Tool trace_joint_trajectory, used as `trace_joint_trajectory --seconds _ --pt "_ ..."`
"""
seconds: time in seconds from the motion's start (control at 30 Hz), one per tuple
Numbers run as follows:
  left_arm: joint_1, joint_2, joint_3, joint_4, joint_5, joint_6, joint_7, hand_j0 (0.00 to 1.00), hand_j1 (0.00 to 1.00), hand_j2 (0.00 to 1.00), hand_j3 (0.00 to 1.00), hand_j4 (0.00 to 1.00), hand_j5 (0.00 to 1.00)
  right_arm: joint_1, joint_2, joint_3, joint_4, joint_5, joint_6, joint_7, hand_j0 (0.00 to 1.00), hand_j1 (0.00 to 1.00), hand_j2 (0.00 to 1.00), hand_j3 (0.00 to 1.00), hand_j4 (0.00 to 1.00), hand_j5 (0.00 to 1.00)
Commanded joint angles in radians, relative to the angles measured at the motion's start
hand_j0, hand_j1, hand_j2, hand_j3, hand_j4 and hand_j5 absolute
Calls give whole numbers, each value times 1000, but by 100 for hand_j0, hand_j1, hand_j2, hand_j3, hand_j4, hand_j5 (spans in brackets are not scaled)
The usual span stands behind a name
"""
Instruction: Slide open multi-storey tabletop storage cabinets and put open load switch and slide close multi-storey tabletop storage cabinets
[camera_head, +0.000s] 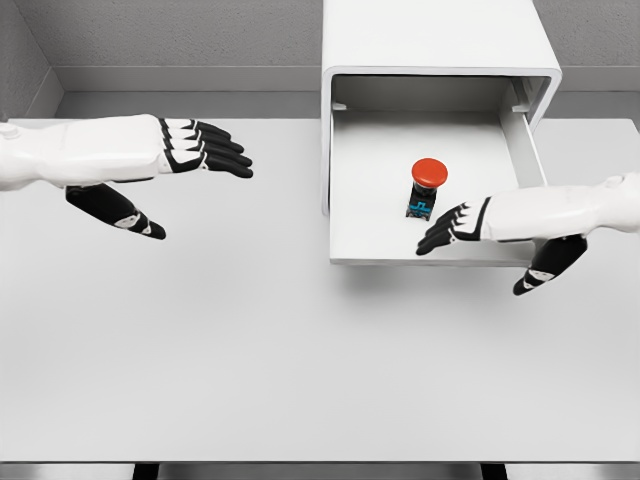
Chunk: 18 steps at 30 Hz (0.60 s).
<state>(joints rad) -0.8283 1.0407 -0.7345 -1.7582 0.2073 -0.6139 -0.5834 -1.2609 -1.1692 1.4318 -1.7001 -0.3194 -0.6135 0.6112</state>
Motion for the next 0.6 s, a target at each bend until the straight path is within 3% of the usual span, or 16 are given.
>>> trace_joint_trajectory --seconds 0.0,0.57 --pt "0 2 -3 0 7 3 0 100 100 100 100 100 100 0 6 -5 2 23 3 0 100 100 100 100 100 100" --pt "12 6 -6 0 6 3 -4 100 100 100 100 100 100 -29 34 -17 26 118 3 0 100 100 100 100 100 100"
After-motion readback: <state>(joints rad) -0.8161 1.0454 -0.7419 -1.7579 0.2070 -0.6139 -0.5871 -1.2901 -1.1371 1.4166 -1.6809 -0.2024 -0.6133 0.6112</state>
